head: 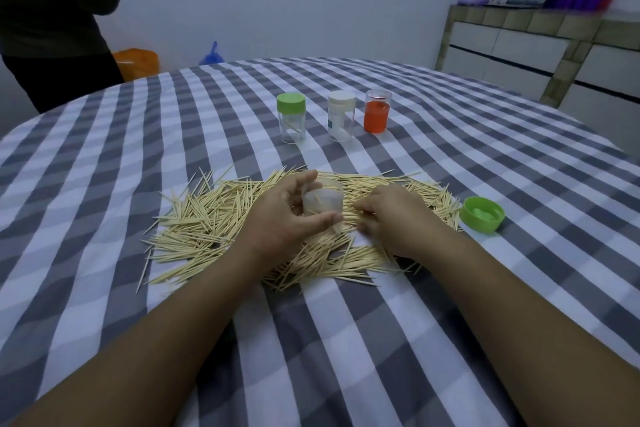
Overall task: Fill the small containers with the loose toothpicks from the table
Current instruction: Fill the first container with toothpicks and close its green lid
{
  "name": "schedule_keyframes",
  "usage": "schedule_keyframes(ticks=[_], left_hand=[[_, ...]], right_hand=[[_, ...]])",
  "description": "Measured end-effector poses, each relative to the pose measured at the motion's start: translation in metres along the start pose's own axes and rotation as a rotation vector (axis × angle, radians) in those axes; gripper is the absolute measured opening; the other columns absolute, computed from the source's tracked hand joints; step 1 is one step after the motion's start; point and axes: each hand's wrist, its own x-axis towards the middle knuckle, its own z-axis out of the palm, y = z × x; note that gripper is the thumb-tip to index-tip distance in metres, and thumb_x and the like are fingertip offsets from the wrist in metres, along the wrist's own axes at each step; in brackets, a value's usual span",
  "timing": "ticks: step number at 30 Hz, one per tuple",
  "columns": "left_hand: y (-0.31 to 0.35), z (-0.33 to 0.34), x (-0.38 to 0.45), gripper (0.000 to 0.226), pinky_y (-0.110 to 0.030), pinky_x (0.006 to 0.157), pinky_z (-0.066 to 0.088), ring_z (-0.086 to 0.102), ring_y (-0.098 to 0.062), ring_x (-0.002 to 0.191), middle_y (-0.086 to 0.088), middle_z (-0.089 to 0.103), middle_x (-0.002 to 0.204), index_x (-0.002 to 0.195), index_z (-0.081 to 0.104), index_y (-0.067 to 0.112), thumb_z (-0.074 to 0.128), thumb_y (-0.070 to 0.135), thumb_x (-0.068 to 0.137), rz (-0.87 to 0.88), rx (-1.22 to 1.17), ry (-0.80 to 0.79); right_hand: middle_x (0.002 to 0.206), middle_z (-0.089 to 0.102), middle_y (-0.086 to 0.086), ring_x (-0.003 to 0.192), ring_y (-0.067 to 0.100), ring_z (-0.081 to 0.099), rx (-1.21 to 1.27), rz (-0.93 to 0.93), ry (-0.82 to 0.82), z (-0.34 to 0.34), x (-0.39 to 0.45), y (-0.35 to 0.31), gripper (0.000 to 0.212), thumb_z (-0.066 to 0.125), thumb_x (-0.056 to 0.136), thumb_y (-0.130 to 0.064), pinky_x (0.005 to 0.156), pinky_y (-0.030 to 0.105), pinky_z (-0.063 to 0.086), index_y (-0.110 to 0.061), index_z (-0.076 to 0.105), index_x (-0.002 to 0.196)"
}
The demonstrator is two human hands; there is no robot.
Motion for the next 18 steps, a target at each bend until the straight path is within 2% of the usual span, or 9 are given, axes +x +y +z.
schedule_keyframes(ticks=[2,5,8,12,16,18], left_hand=[[-0.0001,-0.0015,0.0002,0.080,-0.023,0.087,0.054,0.065,-0.007,0.101,0.001,0.062,0.120,0.135,0.049,0.013,0.082,0.021,0.063,-0.004,0.001,-0.002],[0.0003,-0.0020,-0.0003,0.088,-0.029,0.088,0.055,0.065,-0.010,0.103,0.001,0.062,0.122,0.135,0.049,0.014,0.081,0.032,0.056,-0.005,0.005,-0.008],[0.0005,-0.0021,-0.0005,0.091,-0.032,0.090,0.055,0.065,-0.011,0.103,-0.001,0.063,0.122,0.135,0.049,0.015,0.080,0.037,0.052,-0.006,0.005,-0.009],[-0.0003,-0.0024,0.0002,0.083,-0.029,0.089,0.055,0.065,-0.010,0.103,-0.001,0.063,0.122,0.135,0.049,0.014,0.083,0.027,0.061,-0.008,0.016,-0.002],[0.0008,-0.0023,-0.0008,0.088,-0.025,0.088,0.054,0.065,-0.008,0.102,0.001,0.061,0.122,0.135,0.049,0.015,0.080,0.034,0.056,-0.002,0.016,0.001],[0.0009,-0.0028,-0.0016,0.090,-0.025,0.087,0.054,0.065,-0.008,0.102,0.001,0.061,0.123,0.136,0.048,0.015,0.079,0.037,0.053,-0.003,0.005,0.003]], right_hand=[[0.114,0.058,0.001,0.111,0.024,0.046,-0.060,-0.019,0.037,0.0007,-0.0006,-0.0002,0.027,0.047,0.096,-0.029,0.088,0.036,0.033,-0.023,0.065,0.115],[0.111,0.057,0.000,0.110,0.024,0.046,-0.141,-0.037,0.060,0.0037,-0.0011,-0.0012,0.022,0.046,0.096,-0.024,0.083,0.035,0.030,-0.023,0.064,0.108],[0.109,0.056,0.000,0.109,0.024,0.047,-0.219,-0.073,0.104,0.0070,-0.0014,-0.0034,0.021,0.047,0.094,-0.018,0.087,0.037,0.031,-0.021,0.062,0.108],[0.109,0.058,0.002,0.109,0.024,0.050,-0.261,-0.061,0.145,0.0064,-0.0019,-0.0031,0.023,0.048,0.091,-0.014,0.089,0.036,0.033,-0.018,0.062,0.109],[0.097,0.060,0.003,0.096,0.026,0.054,-0.172,0.026,0.174,0.0045,0.0003,0.0008,0.016,0.047,0.093,-0.016,0.074,0.032,0.031,-0.015,0.063,0.098],[0.091,0.061,0.002,0.091,0.025,0.056,-0.031,0.090,0.185,0.0012,0.0004,0.0027,0.018,0.044,0.097,-0.020,0.072,0.032,0.032,-0.015,0.062,0.096]])
